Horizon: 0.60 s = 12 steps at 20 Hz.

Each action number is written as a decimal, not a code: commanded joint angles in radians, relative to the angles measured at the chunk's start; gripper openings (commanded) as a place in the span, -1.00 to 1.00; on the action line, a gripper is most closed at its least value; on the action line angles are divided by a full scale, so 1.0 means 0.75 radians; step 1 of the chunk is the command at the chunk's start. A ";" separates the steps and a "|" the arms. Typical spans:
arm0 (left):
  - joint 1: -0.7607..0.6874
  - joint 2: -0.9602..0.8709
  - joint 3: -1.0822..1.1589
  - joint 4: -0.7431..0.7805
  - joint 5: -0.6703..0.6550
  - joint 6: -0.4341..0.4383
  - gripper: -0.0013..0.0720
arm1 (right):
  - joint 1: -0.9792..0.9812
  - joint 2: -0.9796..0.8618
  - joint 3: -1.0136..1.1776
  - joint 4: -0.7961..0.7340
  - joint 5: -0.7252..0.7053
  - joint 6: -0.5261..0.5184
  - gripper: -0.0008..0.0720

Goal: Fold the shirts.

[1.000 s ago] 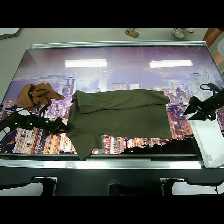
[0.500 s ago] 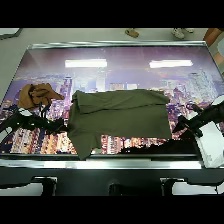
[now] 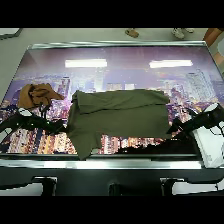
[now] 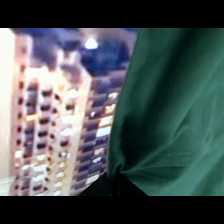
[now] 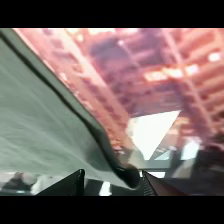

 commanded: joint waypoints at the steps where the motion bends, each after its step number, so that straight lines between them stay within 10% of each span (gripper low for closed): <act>1: 0.001 0.002 0.002 -0.011 -0.006 0.003 -0.88 | 0.002 -0.027 -0.011 0.059 -0.083 0.039 -0.46; 2: 0.003 0.002 0.003 -0.011 -0.006 0.002 -0.88 | 0.002 -0.024 -0.010 0.073 -0.081 0.073 -0.83; 8: 0.011 0.169 0.388 -0.012 -0.130 -0.051 -0.89 | 0.002 0.224 0.318 0.109 -0.014 -0.025 -0.85; 12: 0.009 0.472 1.020 -0.013 -0.016 -0.126 -0.89 | 0.002 0.528 0.946 0.062 -0.301 -0.232 -0.85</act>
